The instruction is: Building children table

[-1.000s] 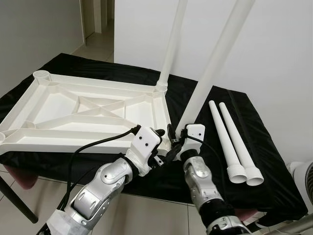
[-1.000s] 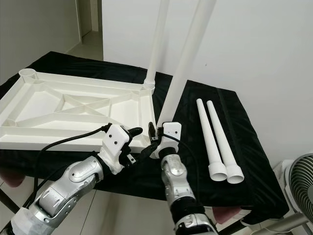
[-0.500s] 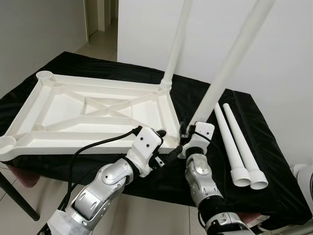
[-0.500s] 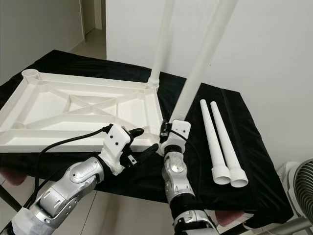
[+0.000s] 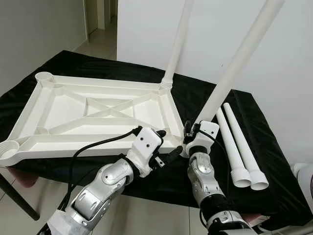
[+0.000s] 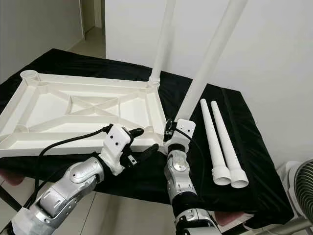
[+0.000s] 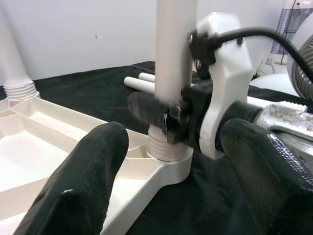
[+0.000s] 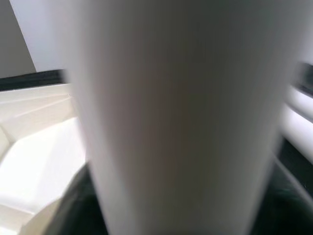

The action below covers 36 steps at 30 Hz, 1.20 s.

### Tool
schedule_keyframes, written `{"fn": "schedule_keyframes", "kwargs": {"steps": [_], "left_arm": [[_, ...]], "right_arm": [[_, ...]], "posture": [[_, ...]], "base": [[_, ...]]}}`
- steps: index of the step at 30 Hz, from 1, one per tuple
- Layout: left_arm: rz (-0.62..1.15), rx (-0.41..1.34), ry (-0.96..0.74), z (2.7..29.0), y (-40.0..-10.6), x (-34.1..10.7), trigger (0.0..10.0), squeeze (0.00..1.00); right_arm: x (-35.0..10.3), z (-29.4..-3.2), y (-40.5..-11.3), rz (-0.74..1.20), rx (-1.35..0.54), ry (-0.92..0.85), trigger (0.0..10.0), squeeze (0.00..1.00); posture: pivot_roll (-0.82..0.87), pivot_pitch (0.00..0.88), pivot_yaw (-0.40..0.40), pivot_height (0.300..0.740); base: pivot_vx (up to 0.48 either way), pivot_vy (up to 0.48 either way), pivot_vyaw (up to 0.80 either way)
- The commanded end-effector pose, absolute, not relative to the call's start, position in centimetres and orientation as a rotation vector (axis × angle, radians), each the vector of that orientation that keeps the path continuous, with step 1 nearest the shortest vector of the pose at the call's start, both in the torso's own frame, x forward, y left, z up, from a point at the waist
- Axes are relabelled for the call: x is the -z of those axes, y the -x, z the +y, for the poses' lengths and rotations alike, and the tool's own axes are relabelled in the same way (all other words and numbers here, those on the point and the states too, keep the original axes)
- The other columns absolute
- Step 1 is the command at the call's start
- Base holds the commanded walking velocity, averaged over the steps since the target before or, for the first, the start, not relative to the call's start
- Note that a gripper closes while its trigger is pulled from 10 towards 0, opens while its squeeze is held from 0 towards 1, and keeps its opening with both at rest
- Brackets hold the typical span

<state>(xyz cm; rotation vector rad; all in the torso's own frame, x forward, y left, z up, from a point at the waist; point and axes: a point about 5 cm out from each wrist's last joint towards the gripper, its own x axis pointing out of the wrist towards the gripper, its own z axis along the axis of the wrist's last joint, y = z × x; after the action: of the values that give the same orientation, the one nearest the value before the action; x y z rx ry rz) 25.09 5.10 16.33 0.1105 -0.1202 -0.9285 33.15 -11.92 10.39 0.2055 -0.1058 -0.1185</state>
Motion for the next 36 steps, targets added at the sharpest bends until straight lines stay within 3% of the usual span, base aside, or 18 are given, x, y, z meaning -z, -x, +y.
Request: {"fn": "schedule_keyframes", "kwargs": {"steps": [1,7,8,15,20,33,34,36], "left_arm": [[-0.127,1.134,-0.113,4.2,-23.8,-16.3,10.0,0.00],[-0.127,1.140,-0.111,4.0,-23.8,-16.4,10.0,0.00],[-0.128,1.144,-0.110,4.0,-23.7,-16.4,10.0,0.00],[-0.128,1.146,-0.111,3.9,-23.8,-16.4,10.0,0.00],[-0.126,1.152,-0.136,3.8,-23.9,-16.3,10.0,0.00],[-0.131,1.151,-0.143,3.7,-24.1,-16.4,10.0,0.00],[-0.133,1.150,-0.143,3.7,-24.1,-16.4,10.0,0.00],[-0.133,1.150,-0.143,3.7,-24.1,-16.4,10.0,0.00]], "right_arm": [[-8.7,-13.3,-32.4,-0.051,0.146,-0.232,10.0,1.00],[-9.4,-13.6,-32.6,-0.091,0.096,-0.215,10.0,1.00],[-9.7,-13.4,-32.8,-0.101,0.012,-0.199,10.0,0.00],[-10.1,-13.4,-32.9,-0.115,-0.109,-0.145,10.0,0.00],[-10.3,-14.2,-32.8,-0.116,-0.309,-0.037,10.0,0.00],[-11.7,-15.7,-33.4,-0.124,-0.513,0.071,10.0,0.00],[-11.8,-15.9,-33.5,-0.118,-0.531,0.085,8.5,0.00],[-11.8,-15.9,-33.5,-0.118,-0.531,0.085,8.5,0.00]], "posture": [[0.03,0.000,-0.130,0.740],[0.03,0.000,-0.127,0.740],[0.03,0.000,-0.127,0.740],[0.02,0.000,-0.119,0.740],[0.02,0.000,-0.115,0.740],[0.01,0.000,-0.109,0.740],[0.01,0.000,-0.110,0.740],[0.01,0.000,-0.110,0.740]], "base": [[0.000,0.000,0.00],[0.000,0.000,0.00],[0.000,0.000,0.00],[0.000,0.000,0.00],[0.000,0.000,0.00],[0.000,0.000,0.00],[0.000,0.000,0.00],[0.000,0.000,0.00]]}}
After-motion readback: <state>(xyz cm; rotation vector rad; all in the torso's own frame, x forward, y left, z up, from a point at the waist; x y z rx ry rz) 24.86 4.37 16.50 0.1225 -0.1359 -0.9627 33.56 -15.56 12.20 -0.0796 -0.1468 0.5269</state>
